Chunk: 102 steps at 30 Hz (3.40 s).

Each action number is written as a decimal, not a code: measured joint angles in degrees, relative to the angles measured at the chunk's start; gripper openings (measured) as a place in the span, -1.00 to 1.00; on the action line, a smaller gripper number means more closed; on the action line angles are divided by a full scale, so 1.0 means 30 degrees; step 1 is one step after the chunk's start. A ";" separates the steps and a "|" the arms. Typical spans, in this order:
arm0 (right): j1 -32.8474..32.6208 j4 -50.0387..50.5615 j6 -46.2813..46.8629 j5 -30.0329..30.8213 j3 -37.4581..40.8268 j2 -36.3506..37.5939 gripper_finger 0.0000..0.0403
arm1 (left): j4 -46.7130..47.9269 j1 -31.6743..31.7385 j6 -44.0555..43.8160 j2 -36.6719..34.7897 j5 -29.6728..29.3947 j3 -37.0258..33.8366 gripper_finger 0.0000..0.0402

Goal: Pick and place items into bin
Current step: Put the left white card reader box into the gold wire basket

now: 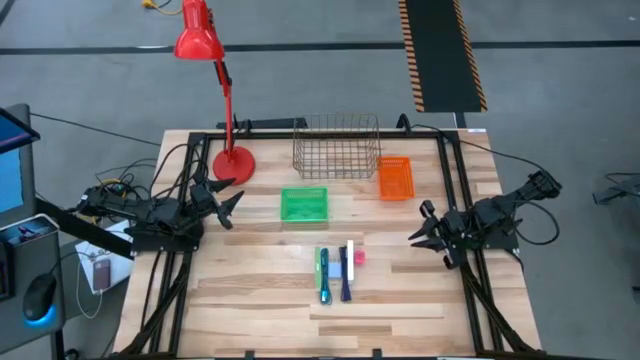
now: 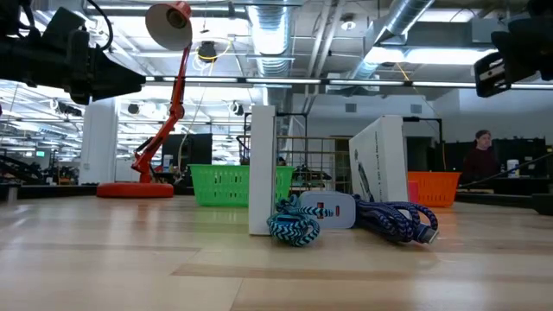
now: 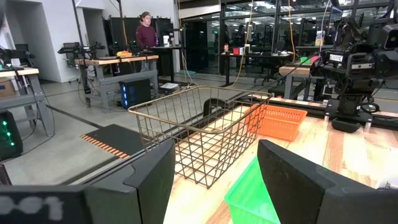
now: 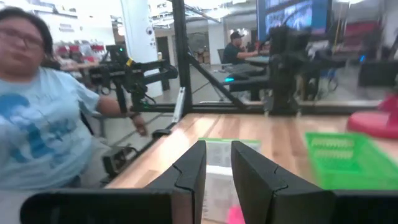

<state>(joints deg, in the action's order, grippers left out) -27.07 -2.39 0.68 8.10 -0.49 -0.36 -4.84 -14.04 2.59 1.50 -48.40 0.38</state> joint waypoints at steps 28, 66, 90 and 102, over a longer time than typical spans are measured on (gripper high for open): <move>0.0191 -0.7657 -0.5223 0.4810 0.0000 -0.0001 -0.65 | 0.0006 -0.0003 0.0000 -0.0005 0.0005 0.0001 0.08; 0.0184 0.0382 -0.3692 1.4409 -1.5269 -1.2663 -0.62 | 0.0000 0.0000 0.0000 -0.0007 0.0005 0.0004 0.08; 0.3165 1.3345 1.5795 0.7173 -2.0356 -2.0735 -0.02 | 0.0007 0.0000 0.0000 -0.0007 0.0007 0.0000 0.08; 0.3470 1.4222 2.0482 0.3058 -2.0356 -2.3564 -0.05 | 0.0000 0.0000 0.0000 0.0001 0.0007 -0.0001 0.08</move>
<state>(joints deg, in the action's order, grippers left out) -16.67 40.27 62.13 17.27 -61.56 -71.05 -4.84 -14.04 2.59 1.50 -48.38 0.38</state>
